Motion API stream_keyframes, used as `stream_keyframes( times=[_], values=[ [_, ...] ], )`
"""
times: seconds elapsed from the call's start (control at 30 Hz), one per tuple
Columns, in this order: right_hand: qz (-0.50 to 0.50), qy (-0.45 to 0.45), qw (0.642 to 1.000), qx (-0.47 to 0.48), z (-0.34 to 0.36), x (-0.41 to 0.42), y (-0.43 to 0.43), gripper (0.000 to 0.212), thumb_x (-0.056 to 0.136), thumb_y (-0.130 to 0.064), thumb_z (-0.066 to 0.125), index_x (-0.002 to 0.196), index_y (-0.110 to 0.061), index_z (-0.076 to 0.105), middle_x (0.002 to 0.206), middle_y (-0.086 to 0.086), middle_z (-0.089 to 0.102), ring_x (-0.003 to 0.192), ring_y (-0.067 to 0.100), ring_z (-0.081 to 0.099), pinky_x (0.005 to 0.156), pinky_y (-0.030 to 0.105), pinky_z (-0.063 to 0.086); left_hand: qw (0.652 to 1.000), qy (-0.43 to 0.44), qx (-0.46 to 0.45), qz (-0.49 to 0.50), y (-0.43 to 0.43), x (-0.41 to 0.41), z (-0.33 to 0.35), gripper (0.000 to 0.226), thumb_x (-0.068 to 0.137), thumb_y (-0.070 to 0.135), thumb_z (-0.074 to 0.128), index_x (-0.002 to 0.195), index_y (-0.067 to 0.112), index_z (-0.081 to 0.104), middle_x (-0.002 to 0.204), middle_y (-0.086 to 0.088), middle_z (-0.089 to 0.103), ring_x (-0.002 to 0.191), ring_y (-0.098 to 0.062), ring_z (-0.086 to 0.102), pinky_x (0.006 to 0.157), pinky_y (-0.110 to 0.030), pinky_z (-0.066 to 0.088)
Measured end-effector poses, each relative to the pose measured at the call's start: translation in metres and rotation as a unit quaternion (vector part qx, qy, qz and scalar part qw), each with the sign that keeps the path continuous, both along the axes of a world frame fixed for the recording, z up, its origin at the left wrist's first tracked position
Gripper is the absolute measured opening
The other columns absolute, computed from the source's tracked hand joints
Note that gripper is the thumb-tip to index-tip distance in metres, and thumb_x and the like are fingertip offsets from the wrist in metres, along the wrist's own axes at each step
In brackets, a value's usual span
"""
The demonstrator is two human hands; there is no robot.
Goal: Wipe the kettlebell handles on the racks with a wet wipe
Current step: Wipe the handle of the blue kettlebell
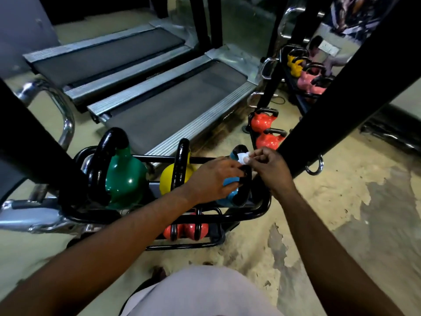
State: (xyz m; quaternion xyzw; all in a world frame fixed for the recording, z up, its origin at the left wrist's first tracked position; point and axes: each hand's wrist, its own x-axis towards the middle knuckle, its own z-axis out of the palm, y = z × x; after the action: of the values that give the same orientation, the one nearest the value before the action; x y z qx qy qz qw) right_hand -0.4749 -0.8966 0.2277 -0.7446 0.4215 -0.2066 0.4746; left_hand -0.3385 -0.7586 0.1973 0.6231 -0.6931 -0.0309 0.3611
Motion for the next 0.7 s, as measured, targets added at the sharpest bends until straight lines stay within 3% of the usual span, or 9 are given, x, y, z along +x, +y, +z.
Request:
stream_keyframes(
  times=[0.13,0.3,0.43,0.53,0.63,0.7],
  values=[
    [0.02,0.081,0.996,-0.043,0.013,0.057,-0.028,0.011,0.082,-0.014,0.075,0.088,-0.007,0.068,0.077,0.005,0.066,0.072,0.017,0.062,0.066,0.028,0.048,0.998,-0.048,-0.001,0.03,-0.001,0.008,0.001,0.03,0.083,0.032,0.071,0.109,0.017,0.072,0.113,-0.004,0.066,0.099,-0.022,0.064,0.088,-0.034,0.05],
    [0.084,0.209,0.969,-0.101,0.014,0.073,-0.04,0.003,0.081,-0.014,0.072,0.081,-0.017,0.072,0.091,0.006,0.074,0.086,0.023,0.071,0.075,0.031,0.056,0.996,-0.086,0.022,0.018,0.002,0.004,-0.01,0.039,0.088,0.044,0.068,0.121,0.023,0.066,0.12,0.0,0.063,0.11,-0.017,0.059,0.094,-0.032,0.048],
    [0.178,0.324,0.891,-0.264,0.027,0.082,-0.038,0.013,0.084,-0.02,0.069,0.095,-0.017,0.075,0.101,0.006,0.072,0.093,0.026,0.068,0.085,0.038,0.057,0.996,-0.079,0.033,0.025,-0.002,0.007,-0.005,0.039,0.09,0.05,0.064,0.124,0.031,0.064,0.128,0.003,0.06,0.114,-0.014,0.056,0.095,-0.032,0.048],
    [0.238,0.383,0.834,-0.318,0.027,0.108,-0.032,0.02,0.083,-0.02,0.068,0.101,-0.014,0.074,0.106,0.009,0.071,0.098,0.028,0.067,0.082,0.034,0.056,0.996,-0.065,0.044,0.032,-0.001,0.01,-0.007,0.04,0.091,0.052,0.062,0.125,0.033,0.063,0.133,0.004,0.057,0.118,-0.014,0.055,0.095,-0.036,0.049],
    [0.244,0.41,0.83,-0.289,0.029,0.118,-0.035,0.027,0.082,-0.021,0.071,0.107,-0.012,0.073,0.112,0.008,0.07,0.103,0.029,0.066,0.081,0.032,0.055,0.998,-0.053,0.038,0.022,0.003,0.008,-0.011,0.039,0.09,0.05,0.063,0.126,0.033,0.063,0.133,0.005,0.057,0.119,-0.012,0.055,0.095,-0.034,0.05],
    [0.207,0.396,0.867,-0.219,0.033,0.114,-0.043,0.022,0.086,-0.019,0.068,0.106,-0.01,0.072,0.106,0.009,0.07,0.097,0.027,0.067,0.077,0.033,0.056,0.998,-0.055,0.038,0.016,0.001,0.008,-0.008,0.039,0.09,0.049,0.064,0.125,0.032,0.064,0.132,0.006,0.059,0.121,-0.011,0.054,0.096,-0.034,0.05]
  ],
)
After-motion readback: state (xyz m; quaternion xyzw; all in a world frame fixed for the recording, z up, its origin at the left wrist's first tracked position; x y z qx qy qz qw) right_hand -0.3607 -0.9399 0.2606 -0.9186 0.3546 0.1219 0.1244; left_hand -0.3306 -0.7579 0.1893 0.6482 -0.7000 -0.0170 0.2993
